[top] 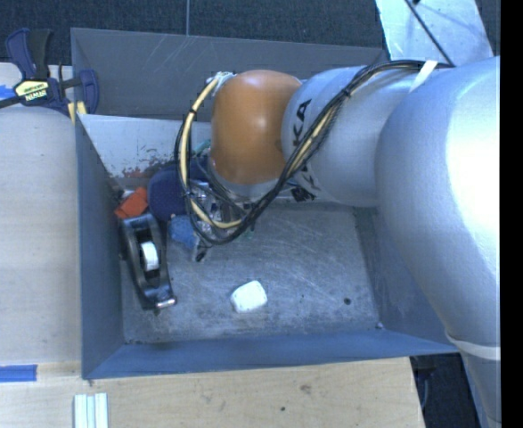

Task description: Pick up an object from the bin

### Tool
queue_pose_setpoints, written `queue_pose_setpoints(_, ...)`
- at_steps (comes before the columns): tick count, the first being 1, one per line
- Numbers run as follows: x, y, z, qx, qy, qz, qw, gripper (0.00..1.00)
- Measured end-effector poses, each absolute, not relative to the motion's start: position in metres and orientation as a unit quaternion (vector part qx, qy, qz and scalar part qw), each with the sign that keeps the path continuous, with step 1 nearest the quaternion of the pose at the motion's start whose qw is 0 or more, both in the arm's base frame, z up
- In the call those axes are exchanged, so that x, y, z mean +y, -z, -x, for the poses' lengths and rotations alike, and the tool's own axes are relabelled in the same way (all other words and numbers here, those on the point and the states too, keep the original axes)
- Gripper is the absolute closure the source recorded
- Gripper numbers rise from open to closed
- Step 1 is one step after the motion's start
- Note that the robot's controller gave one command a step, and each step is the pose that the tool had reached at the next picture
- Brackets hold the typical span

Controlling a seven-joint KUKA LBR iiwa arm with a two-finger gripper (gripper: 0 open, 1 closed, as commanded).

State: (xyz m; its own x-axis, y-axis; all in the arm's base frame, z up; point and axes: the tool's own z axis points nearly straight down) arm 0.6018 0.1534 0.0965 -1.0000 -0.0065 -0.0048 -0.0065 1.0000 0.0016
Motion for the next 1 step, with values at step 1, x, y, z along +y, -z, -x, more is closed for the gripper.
queue_pose_setpoints(1,0.1743,-0.2253,-0.5943,1.000,-0.002,0.005,0.006,1.00)
